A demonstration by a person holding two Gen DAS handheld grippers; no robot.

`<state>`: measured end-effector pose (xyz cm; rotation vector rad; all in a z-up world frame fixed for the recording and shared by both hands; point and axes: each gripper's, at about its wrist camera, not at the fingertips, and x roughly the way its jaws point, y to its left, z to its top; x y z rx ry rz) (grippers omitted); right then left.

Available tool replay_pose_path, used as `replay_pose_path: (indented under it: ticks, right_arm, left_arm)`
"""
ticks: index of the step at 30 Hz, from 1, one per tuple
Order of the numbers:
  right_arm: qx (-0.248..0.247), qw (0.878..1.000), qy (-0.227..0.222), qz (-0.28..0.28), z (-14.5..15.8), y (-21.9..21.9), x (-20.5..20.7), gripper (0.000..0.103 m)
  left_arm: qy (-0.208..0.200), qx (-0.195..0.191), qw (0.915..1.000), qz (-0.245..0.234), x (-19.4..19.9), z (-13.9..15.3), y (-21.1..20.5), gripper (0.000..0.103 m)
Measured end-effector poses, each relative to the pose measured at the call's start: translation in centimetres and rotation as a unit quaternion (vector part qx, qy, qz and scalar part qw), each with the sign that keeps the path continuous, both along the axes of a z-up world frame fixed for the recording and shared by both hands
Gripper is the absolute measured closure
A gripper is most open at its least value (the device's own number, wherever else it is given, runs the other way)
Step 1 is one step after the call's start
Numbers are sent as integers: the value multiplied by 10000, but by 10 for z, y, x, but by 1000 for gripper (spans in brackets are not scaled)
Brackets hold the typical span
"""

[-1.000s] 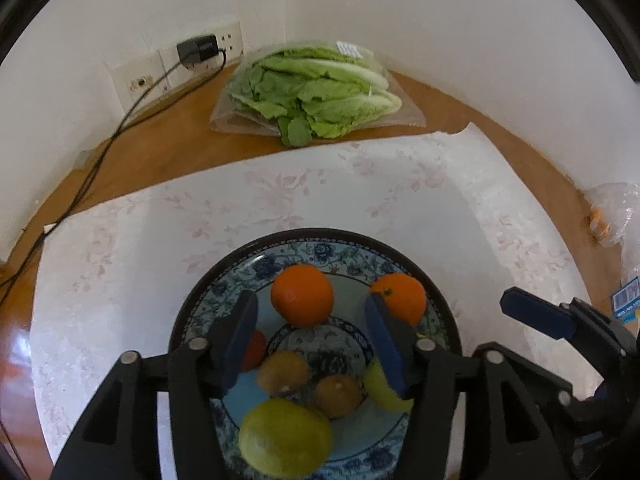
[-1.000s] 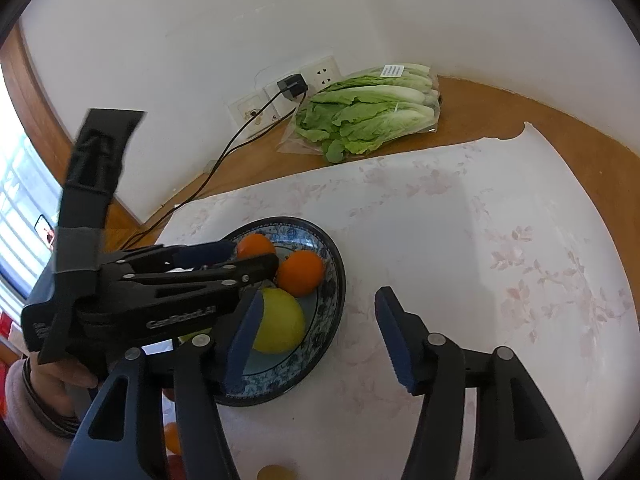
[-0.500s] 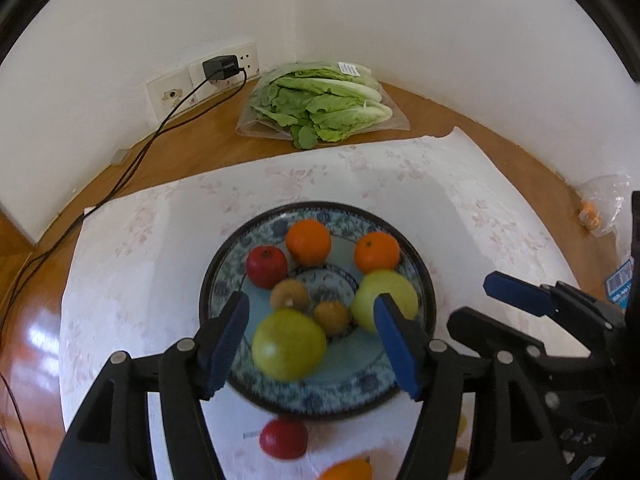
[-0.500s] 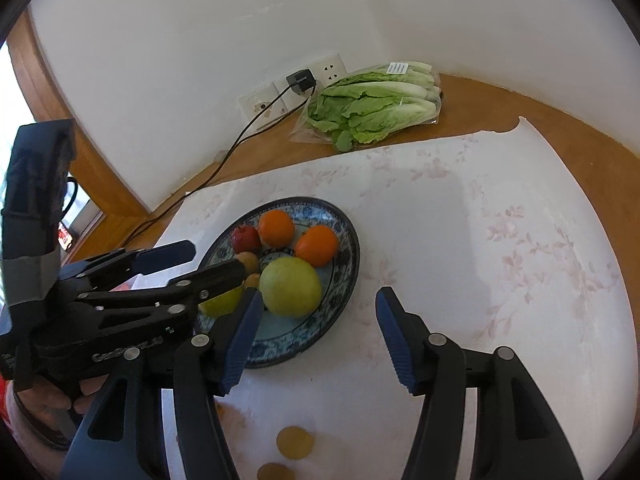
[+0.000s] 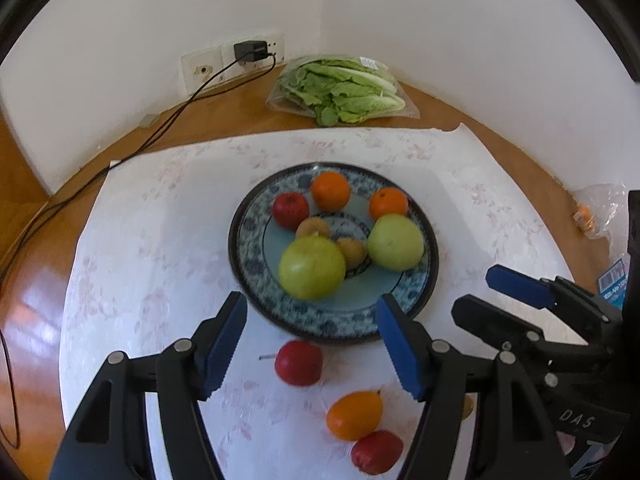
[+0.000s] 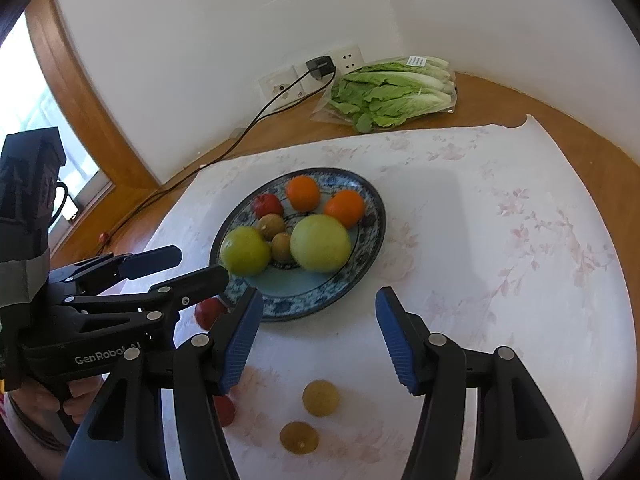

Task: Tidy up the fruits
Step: 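Withdraw both open tools from the plate toward the remaining red apple and kiwi, then grasp a red apple with the left tool while the right tool grasps a brown kiwi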

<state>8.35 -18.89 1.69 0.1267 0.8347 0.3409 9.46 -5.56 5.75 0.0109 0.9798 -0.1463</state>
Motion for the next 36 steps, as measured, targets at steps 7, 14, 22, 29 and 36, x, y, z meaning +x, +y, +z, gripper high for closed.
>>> replay_pose_path:
  ticks: [7,14,22,29,36]
  right_arm:
    - [-94,9999,86,52,-7,4,-11,43]
    - [-237,9995,192,54,-16,4,-17,43]
    - [-462,9987,187,73,-22,4,-25,43]
    - [-554,9980,265,170,-29,5,-26,43]
    - [-524,9978,309,257,-35,5,-27,43]
  left_arm:
    - [107,-39,9999,66,-13,-11,7,33]
    - [70,-11,10000,59,-25,-14,8,33]
    - [49,-27,10000,51,-29,-17,9,33]
    - [92,-102,9999,41,-31,-20,10,33]
    - [68,-164,9998,92,-32,-19,16,33]
